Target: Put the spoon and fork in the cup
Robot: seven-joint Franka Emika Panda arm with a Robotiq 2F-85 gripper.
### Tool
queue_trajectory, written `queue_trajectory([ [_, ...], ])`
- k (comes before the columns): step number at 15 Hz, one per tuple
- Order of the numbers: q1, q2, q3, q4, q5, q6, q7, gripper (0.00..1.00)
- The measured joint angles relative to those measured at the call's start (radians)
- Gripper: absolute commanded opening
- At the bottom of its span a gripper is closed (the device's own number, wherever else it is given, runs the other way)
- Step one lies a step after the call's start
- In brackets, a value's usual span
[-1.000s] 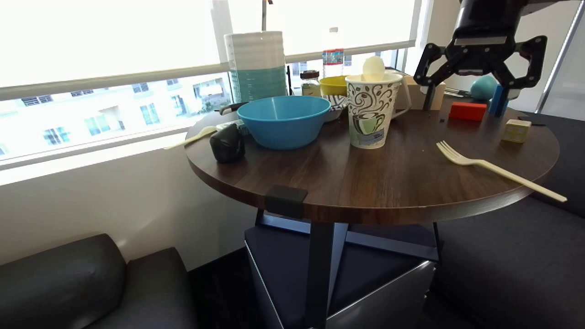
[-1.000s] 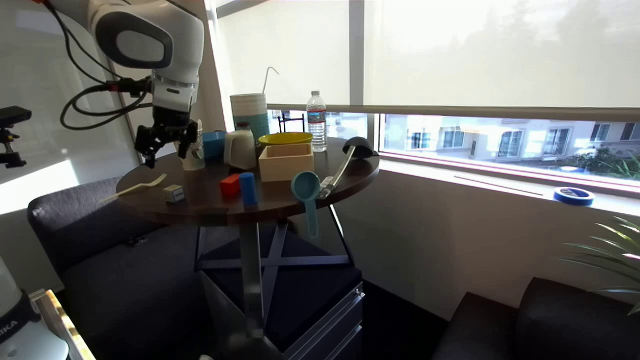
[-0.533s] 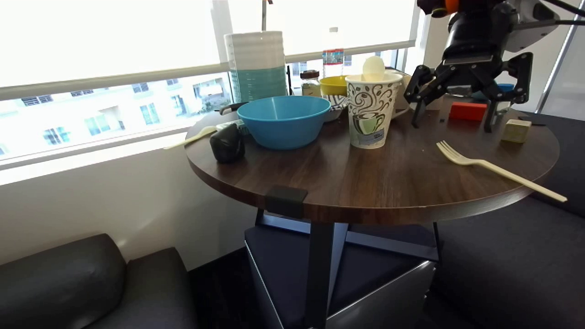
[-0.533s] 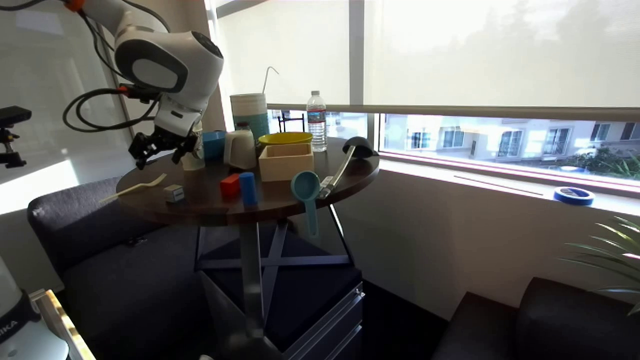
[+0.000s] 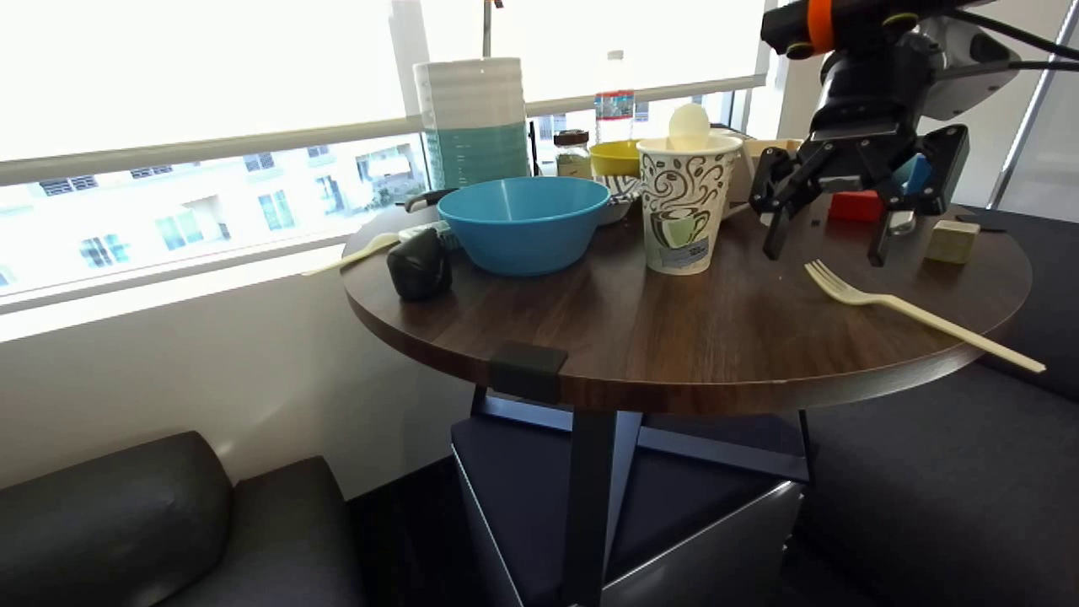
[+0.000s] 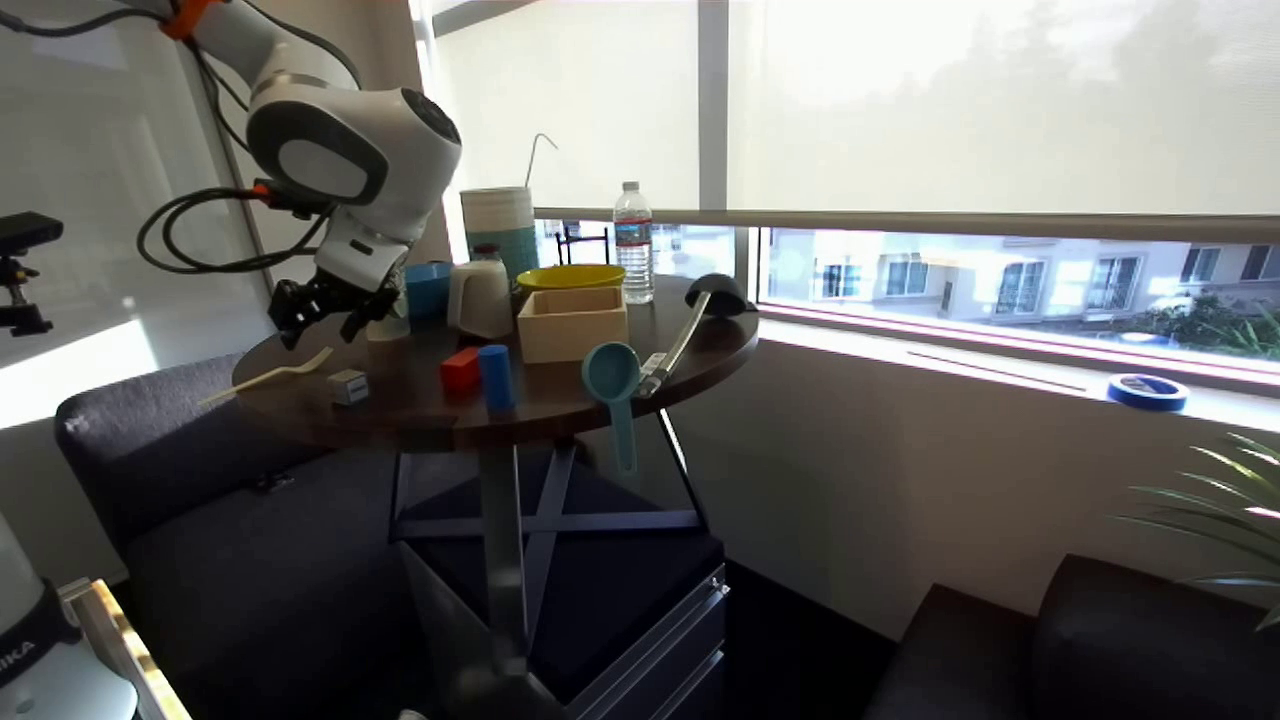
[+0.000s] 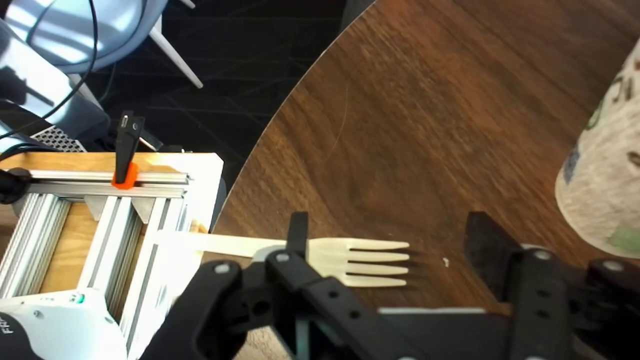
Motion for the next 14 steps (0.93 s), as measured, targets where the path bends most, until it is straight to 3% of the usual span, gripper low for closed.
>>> queue_trajectory([
  [1, -0.002, 0.001, 0.000, 0.000, 0.000, 0.000, 0.000, 0.69],
  [4, -0.008, 0.003, 0.001, 0.000, -0.001, 0.000, 0.000, 0.50],
  [6, -0.011, 0.004, 0.001, 0.000, -0.001, 0.000, 0.001, 0.60],
  [9, -0.013, 0.006, 0.001, 0.000, -0.002, 0.000, 0.002, 0.62],
  [10, -0.014, 0.007, 0.001, 0.000, -0.003, 0.000, 0.002, 0.56],
  [11, -0.014, 0.008, 0.001, 0.000, -0.003, 0.000, 0.003, 0.56],
  [14, -0.014, 0.016, 0.002, 0.000, -0.005, 0.000, 0.003, 0.23],
])
